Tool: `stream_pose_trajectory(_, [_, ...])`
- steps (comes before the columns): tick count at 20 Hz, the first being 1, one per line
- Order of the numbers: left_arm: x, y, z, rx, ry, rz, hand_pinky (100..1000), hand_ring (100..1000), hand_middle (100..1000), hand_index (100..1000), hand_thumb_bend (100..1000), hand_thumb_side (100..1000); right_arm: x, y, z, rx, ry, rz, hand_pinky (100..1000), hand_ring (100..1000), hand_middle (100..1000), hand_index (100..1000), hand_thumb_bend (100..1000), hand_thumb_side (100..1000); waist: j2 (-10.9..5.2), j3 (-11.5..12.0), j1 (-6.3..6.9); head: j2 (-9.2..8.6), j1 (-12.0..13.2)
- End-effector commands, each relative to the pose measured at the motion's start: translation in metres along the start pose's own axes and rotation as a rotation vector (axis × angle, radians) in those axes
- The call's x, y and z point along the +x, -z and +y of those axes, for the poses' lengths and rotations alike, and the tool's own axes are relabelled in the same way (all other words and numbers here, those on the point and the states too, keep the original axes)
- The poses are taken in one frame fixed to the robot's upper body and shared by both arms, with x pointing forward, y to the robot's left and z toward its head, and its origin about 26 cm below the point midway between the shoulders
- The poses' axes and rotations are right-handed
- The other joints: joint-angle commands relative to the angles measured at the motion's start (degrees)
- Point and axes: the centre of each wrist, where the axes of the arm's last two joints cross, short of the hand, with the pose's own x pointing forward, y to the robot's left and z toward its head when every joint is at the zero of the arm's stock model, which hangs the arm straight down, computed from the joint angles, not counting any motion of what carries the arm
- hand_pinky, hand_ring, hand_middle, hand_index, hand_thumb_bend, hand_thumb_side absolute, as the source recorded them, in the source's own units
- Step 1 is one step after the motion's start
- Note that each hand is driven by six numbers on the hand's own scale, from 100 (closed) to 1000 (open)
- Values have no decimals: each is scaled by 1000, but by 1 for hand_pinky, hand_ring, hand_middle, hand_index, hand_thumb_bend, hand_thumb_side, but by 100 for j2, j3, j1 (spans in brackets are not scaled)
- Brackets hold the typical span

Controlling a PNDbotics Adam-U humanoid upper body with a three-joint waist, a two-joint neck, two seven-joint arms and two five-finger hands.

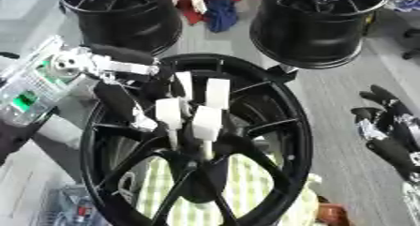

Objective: Pull the pin out of the wheel hub.

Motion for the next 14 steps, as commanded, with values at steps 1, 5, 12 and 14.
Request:
stream_pose_trajectory(1, [2,-5,8,15,31,9,547,713,745,853,413,435,5,3,-5,4,-19,-20,822,748,859,954,100,281,-70,-2,-5,28,19])
stream_pose_trajectory(5, [1,-3,7,9,33,11,546,710,745,853,399,433,5,3,-5,4,-19,-20,822,748,859,954,100,280,-68,-3,-6,28,22])
stream_pose_trajectory(12, [-1,0,5,3,30,15,544,710,744,852,375,423,5,3,-5,6,-19,-22,822,748,859,954,100,279,-65,-8,-2,28,25])
stream_pose_trajectory(14, [-1,1,4,0,30,16,539,706,742,848,360,417,5,3,-5,6,-19,-22,822,748,859,954,100,279,-65,-10,-2,28,24])
